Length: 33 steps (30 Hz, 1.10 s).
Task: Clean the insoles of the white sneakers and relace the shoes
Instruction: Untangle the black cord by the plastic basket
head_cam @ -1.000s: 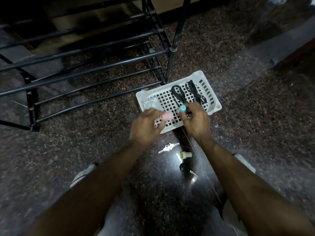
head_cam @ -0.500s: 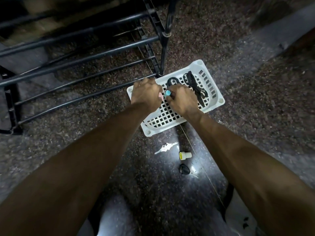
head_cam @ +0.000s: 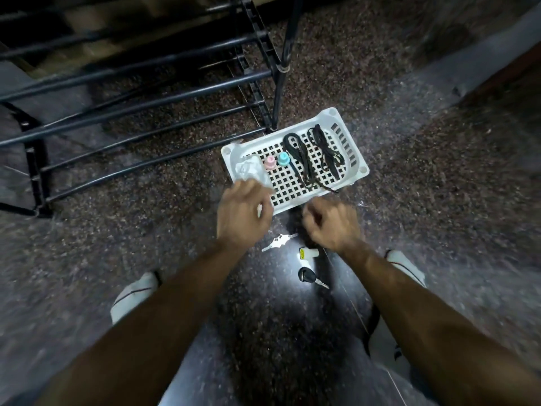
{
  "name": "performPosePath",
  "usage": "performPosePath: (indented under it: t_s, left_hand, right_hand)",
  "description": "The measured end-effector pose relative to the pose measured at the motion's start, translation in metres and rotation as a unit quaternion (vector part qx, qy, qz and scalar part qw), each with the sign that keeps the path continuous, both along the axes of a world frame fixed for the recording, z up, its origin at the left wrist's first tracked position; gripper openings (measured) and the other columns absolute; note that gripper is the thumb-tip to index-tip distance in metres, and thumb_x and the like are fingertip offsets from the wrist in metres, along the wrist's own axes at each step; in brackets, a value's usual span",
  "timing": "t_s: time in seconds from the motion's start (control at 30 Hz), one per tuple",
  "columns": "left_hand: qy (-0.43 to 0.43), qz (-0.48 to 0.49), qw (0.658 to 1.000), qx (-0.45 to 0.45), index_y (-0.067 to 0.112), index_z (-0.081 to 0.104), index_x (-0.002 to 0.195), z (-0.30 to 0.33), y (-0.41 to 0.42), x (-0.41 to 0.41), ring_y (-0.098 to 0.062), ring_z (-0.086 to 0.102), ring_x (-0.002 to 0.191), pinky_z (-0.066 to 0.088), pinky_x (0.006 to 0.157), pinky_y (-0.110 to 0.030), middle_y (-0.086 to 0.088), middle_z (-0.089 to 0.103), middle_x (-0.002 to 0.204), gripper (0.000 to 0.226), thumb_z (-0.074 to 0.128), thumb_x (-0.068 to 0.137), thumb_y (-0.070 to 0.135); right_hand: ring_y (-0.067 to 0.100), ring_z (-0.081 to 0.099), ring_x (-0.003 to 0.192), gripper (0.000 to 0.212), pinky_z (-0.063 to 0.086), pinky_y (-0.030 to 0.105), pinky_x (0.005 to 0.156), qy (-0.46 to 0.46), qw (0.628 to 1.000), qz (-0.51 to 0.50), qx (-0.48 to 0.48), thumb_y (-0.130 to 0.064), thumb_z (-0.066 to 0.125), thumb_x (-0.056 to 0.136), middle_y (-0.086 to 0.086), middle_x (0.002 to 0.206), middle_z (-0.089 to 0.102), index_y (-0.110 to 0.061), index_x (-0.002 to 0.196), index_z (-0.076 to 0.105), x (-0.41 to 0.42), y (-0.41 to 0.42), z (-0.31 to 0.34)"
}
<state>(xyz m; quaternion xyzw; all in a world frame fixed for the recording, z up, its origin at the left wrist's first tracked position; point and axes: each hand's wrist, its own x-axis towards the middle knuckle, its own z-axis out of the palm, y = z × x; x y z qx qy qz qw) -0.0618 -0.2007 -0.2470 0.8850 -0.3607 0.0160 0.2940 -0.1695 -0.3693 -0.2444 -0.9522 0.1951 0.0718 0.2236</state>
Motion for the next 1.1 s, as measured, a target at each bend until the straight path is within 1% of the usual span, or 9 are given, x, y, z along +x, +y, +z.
performPosePath:
  t_s: [0.1,0.2,0.3,0.43,0.63,0.73,0.83,0.93,1.1]
  left_hand:
    - [0.061,-0.028,0.996,0.062,0.015,0.070,0.093,-0.020,0.020,-0.043,-0.022,0.057,0.082,0.053,0.067,-0.038,-0.002,0.061,0.089,0.031,0.041,0.085,0.025]
    - [0.142,-0.023,0.972,0.185,0.022,0.063,0.118,-0.032,0.028,-0.068,-0.024,0.055,0.105,0.051,0.084,-0.041,-0.001,0.058,0.115,0.032,0.047,0.091,0.026]
    - [0.180,-0.013,0.947,0.265,0.027,0.049,0.134,-0.040,0.025,-0.076,-0.022,0.046,0.121,0.043,0.095,-0.036,0.001,0.048,0.132,0.038,0.046,0.097,0.034]
    - [0.182,0.007,0.943,0.279,0.025,0.051,0.132,-0.049,0.017,-0.077,-0.024,0.048,0.119,0.044,0.092,-0.037,-0.001,0.049,0.131,0.038,0.046,0.095,0.034]
    - [0.080,0.029,0.994,0.063,0.017,0.071,0.097,-0.043,0.022,-0.076,-0.023,0.059,0.085,0.050,0.067,-0.035,-0.001,0.063,0.096,0.028,0.048,0.082,0.020]
    - [0.032,0.038,0.999,0.019,0.018,0.071,0.100,-0.032,0.021,-0.065,-0.020,0.054,0.088,0.041,0.070,-0.035,0.000,0.063,0.101,0.026,0.055,0.080,0.016]
    - [0.020,0.020,0.996,0.089,0.021,0.063,0.119,-0.027,0.022,-0.050,-0.021,0.051,0.104,0.040,0.086,-0.039,-0.002,0.059,0.118,0.043,0.054,0.077,0.021]
    - [0.035,-0.014,0.985,0.165,0.021,0.053,0.130,-0.032,0.027,-0.040,-0.022,0.045,0.125,0.038,0.102,-0.046,-0.003,0.053,0.131,0.052,0.046,0.079,0.027]
    - [0.067,-0.030,0.979,0.188,0.017,0.051,0.135,-0.037,0.032,-0.041,-0.023,0.039,0.135,0.039,0.105,-0.046,-0.005,0.052,0.137,0.059,0.041,0.078,0.027]
  right_hand:
    - [0.027,0.058,0.097,0.035,0.043,0.029,0.078,0.131,0.990,0.060,-0.002,-0.035,0.052,0.090,0.003,0.121,0.060,-0.028,0.124,0.050,-0.032,0.006,-0.013]
    - [0.025,0.052,0.116,0.050,0.050,0.038,0.087,0.172,0.981,0.087,0.013,-0.037,0.054,0.088,-0.004,0.136,0.043,-0.035,0.136,0.041,-0.052,0.014,-0.034]
    - [0.025,0.053,0.115,0.043,0.052,0.039,0.085,0.155,0.986,0.064,0.005,-0.034,0.052,0.092,-0.004,0.135,0.041,-0.032,0.134,0.045,-0.059,0.023,-0.047]
    - [0.024,0.060,0.108,0.041,0.049,0.034,0.084,0.103,0.993,0.031,0.041,-0.032,0.055,0.091,-0.005,0.130,0.055,-0.033,0.132,0.051,-0.053,0.024,-0.051]
    - [0.017,0.061,0.070,0.039,0.049,0.027,0.063,-0.110,0.989,-0.070,0.073,-0.030,0.062,0.093,0.000,0.096,0.066,-0.021,0.130,0.053,0.001,0.007,-0.015]
    - [0.020,0.062,0.070,0.028,0.052,0.031,0.064,-0.084,0.993,-0.061,0.051,-0.032,0.062,0.092,-0.002,0.091,0.066,-0.019,0.115,0.054,0.043,-0.009,-0.003]
    - [0.022,0.065,0.077,0.022,0.050,0.028,0.066,-0.037,0.999,-0.029,0.021,-0.031,0.062,0.091,0.004,0.094,0.071,-0.021,0.110,0.061,0.075,-0.017,-0.003]
    - [0.018,0.058,0.076,0.023,0.042,0.023,0.067,0.018,1.000,0.005,-0.017,-0.028,0.062,0.091,0.006,0.104,0.070,-0.021,0.113,0.063,0.092,-0.015,-0.008]
    - [0.017,0.060,0.079,0.032,0.047,0.023,0.069,0.049,0.999,0.012,-0.010,-0.031,0.063,0.091,0.005,0.106,0.069,-0.023,0.122,0.060,0.104,-0.008,-0.022]
